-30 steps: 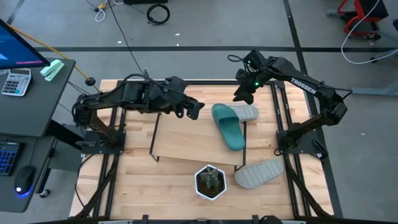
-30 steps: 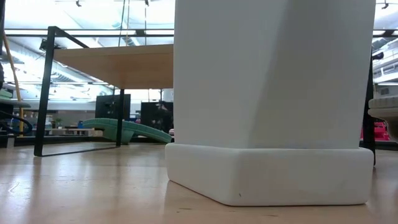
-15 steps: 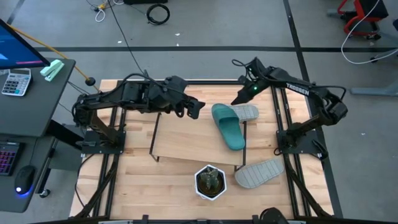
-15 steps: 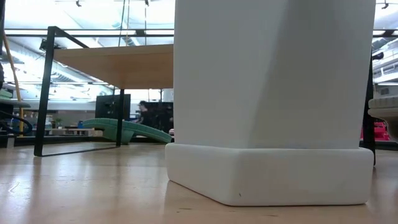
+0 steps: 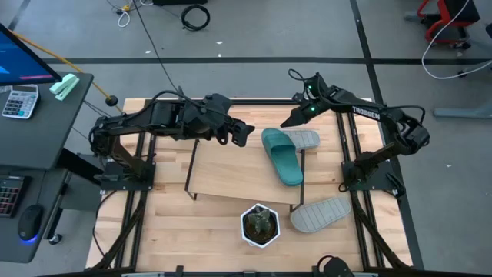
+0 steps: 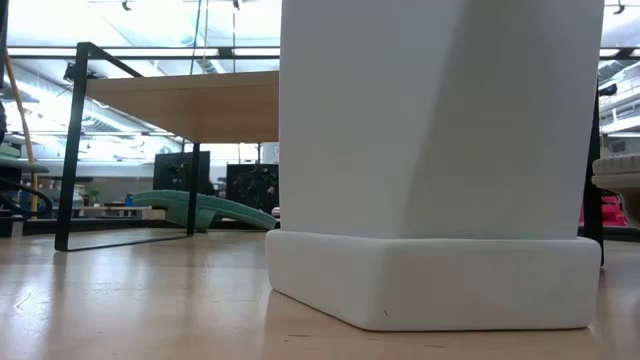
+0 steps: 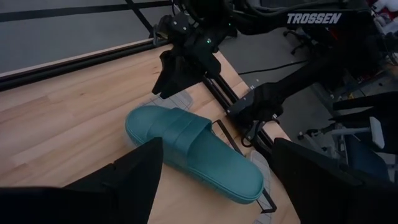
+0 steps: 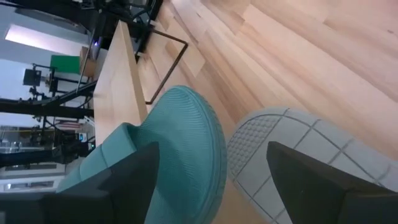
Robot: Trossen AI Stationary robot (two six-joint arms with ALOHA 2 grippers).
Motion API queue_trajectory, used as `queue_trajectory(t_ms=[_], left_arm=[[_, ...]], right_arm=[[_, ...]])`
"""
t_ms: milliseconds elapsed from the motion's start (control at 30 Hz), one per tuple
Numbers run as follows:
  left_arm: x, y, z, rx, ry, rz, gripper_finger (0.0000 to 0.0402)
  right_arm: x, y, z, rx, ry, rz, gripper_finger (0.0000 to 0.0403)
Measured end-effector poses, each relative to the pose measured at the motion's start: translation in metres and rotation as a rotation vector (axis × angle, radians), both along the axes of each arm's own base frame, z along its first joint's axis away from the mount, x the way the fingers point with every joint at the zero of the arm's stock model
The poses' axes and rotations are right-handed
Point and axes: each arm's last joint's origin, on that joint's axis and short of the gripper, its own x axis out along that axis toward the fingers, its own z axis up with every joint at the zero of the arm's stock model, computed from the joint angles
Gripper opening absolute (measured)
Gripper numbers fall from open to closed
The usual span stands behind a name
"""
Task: Pick and place slides into the shelf
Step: Put the right green slide on the shelf
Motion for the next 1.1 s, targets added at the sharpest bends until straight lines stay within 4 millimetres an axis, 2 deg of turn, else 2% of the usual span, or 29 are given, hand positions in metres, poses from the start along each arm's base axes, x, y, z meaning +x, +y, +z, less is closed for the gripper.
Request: queue_trajectory(t_ms=[200,467,633,800,1000,1033,1100], left_arm=[[0.002,0.0,0.003,0.012,-0.028,-0.019,0.0309],[0.001,0.0,0.001,0.014,-0.009,-0.022,0.0309],[0.001,0.0,0.001,0.016,0.0,-0.023,0.0309],[-0.001,0.0,-0.001,0.018,0.025,-0.024,0.0309],[-0.001,0.0,-0.002,0.037,0.035,-0.015,0.0309],[-0.001,0.001,-0.002,0.047,0.037,-0.01,0.0309],[-0.001,0.001,-0.001,0.059,0.039,0.001,0.0309]], right_arm=[[0.007,-0.002,-0.012,0.032,0.03,0.009,0.0303],[0.026,0.007,-0.027,0.065,0.037,0.086,0.0296],[0.035,0.009,-0.031,0.057,0.025,0.108,0.0275],[0.037,0.011,-0.024,0.036,-0.006,0.111,0.0201],[0.034,0.014,-0.011,0.014,-0.036,0.102,0.0052],[0.033,0.014,-0.01,0.012,-0.038,0.1,0.0036],[0.032,0.015,-0.006,0.015,-0.033,0.079,0.0036]])
